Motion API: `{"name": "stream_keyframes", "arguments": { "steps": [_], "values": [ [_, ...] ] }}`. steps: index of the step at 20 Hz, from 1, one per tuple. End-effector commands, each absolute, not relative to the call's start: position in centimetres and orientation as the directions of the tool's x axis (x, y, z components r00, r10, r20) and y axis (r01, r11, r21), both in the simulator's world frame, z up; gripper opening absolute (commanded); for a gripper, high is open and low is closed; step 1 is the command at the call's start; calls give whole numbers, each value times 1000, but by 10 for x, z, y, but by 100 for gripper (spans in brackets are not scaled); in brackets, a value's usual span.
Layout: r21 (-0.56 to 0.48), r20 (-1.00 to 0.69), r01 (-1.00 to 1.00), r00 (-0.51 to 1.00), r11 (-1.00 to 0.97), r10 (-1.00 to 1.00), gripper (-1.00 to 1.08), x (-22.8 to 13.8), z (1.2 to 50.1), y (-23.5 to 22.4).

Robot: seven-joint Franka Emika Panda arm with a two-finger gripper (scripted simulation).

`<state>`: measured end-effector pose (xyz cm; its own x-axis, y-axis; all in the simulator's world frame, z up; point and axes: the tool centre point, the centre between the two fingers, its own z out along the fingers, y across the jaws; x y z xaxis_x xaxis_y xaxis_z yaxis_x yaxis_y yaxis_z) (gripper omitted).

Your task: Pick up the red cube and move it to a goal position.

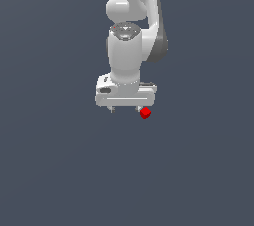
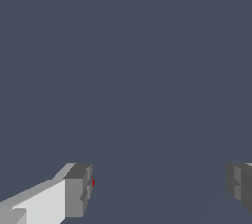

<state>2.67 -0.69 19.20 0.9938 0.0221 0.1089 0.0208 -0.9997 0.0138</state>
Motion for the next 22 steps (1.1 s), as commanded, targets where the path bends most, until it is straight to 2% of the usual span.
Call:
{"name": "stream_keyframes", "arguments": {
  "steps": [1, 14, 22],
  "values": [
    [14, 99, 67, 993, -998, 68, 100, 22, 178, 4],
    [4, 24, 452, 892, -892, 452, 100, -41, 57, 82],
    [-2, 1, 559, 829, -829, 559, 100, -68, 20, 98]
  ]
}}
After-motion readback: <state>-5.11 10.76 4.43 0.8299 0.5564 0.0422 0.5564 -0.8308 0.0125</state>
